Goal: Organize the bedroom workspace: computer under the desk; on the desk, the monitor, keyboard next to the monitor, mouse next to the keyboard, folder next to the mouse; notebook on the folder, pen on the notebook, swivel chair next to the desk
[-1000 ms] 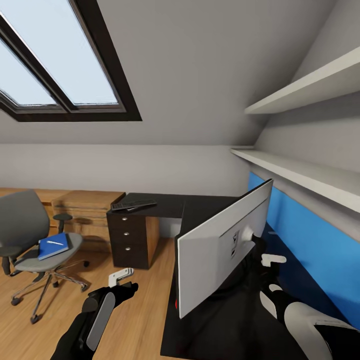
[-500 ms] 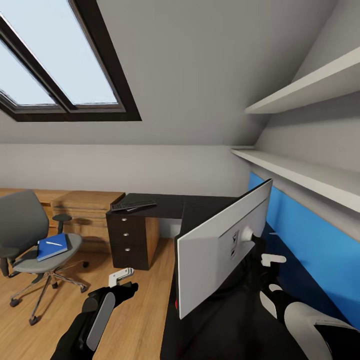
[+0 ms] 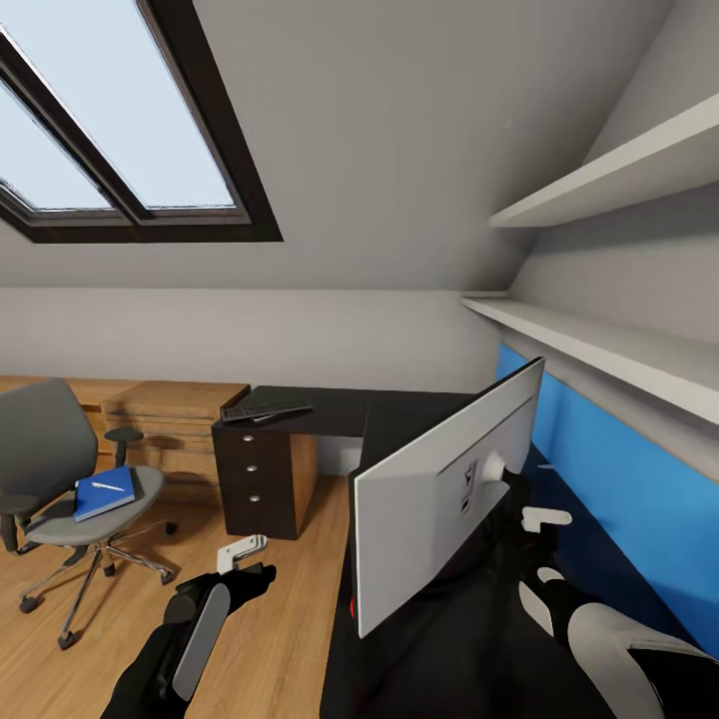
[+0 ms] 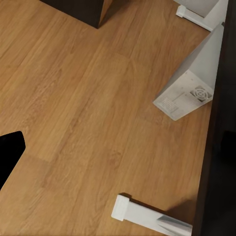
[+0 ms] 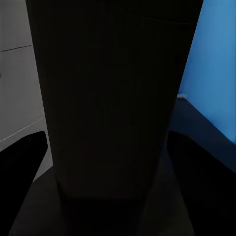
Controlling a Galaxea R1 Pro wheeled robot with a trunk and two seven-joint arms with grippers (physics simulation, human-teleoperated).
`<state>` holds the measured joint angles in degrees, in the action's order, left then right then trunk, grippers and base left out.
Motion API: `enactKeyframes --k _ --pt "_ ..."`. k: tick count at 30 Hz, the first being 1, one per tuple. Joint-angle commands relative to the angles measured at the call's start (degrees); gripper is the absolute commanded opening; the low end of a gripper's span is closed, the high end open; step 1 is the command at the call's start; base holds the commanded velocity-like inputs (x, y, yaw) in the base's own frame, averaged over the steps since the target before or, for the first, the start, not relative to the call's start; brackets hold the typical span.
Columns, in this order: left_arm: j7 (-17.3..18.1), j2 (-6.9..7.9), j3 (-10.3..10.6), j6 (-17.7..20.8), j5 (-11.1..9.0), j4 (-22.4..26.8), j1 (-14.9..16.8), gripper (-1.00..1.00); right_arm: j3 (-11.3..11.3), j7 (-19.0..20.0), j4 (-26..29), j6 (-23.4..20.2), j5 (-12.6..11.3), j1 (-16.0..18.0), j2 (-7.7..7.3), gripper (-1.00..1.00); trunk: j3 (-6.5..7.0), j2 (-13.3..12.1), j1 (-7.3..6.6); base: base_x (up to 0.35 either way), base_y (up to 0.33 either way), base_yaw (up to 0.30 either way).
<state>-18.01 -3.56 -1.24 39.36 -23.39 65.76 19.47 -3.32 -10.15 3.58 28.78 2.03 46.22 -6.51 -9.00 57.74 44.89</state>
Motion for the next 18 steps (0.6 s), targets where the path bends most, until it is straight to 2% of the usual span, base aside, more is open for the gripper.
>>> enactKeyframes --k 1,18 --pt "-0.4 -0.04 -0.1 0.2 -0.6 0.1 0.0 1.00 -0.4 -0.1 0.0 0.2 0.5 0.1 0.01 -1.00 -0.07 0.1 0.01 0.000 0.000 0.000" --pt "-0.4 -0.04 -0.1 0.2 -0.6 0.0 0.0 1.00 -0.4 -0.1 0.0 0.1 0.5 0.1 0.01 -1.00 -0.07 0.1 0.01 0.041 -0.009 0.000"
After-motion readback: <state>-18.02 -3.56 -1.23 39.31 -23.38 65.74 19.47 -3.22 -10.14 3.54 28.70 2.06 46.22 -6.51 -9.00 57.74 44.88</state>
